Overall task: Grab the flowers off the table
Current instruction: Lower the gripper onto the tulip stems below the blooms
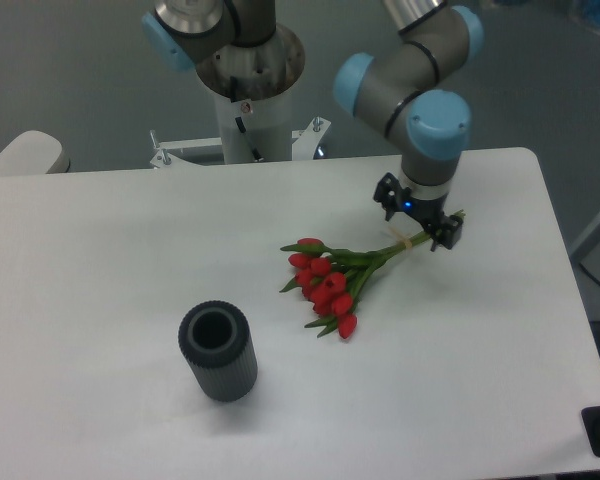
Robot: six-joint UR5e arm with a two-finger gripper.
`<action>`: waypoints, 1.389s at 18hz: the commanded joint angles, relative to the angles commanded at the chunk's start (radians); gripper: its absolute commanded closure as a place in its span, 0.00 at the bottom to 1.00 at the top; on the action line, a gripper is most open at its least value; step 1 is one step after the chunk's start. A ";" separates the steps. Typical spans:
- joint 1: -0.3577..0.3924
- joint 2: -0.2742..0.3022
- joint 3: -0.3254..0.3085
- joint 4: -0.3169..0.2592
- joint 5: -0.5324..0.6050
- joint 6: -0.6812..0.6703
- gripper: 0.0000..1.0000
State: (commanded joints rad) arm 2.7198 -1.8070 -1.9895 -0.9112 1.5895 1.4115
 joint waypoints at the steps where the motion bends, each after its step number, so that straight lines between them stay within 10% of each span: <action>1: -0.006 0.000 -0.017 0.008 -0.028 -0.018 0.00; 13: -0.041 -0.034 -0.006 0.081 -0.018 0.239 0.00; 25: -0.043 -0.090 -0.012 0.114 -0.101 0.035 0.00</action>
State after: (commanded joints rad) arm 2.6768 -1.8975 -2.0018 -0.7977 1.4883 1.4466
